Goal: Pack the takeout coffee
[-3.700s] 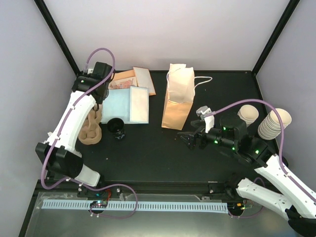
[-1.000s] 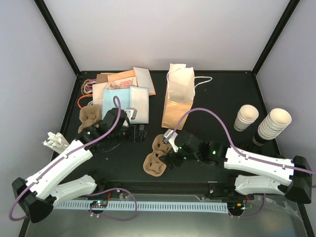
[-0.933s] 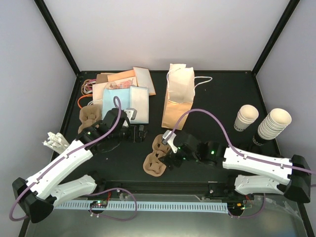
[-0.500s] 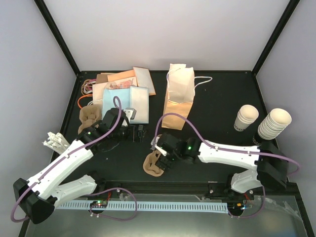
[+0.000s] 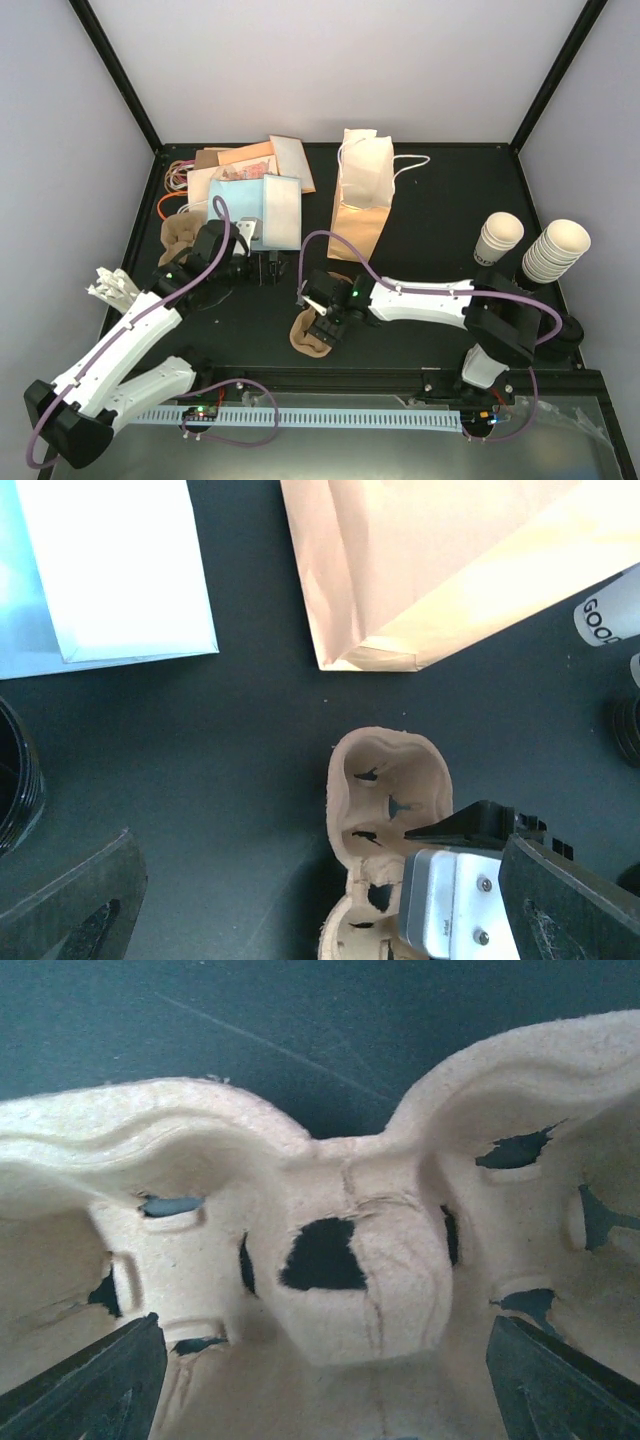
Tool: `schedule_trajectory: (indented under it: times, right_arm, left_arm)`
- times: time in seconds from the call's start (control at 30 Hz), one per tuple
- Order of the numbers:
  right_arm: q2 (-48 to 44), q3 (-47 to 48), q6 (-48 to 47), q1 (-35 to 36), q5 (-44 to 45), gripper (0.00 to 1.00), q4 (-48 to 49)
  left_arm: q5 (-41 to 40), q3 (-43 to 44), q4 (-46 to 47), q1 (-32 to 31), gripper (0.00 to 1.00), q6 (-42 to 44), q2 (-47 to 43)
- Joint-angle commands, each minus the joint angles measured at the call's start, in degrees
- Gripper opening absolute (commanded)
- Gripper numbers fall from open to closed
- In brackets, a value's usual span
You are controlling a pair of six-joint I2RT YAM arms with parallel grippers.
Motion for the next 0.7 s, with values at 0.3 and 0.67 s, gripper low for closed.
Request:
schedule_trajectory:
  times: [0.3, 0.67]
  right_arm:
    - [4.68, 4.79, -0.49, -0.90, 0.73, 0.76, -1.38]
    - [7.11, 6.64, -1.87, -0.89, 3.14, 0.62, -2.92]
  left_arm:
    - [2.30, 0.14, 0.36, 2.46, 0.99, 1.09, -2.08]
    - [2.38, 0.61, -0.35, 3.15, 0.99, 1.71, -2.49]
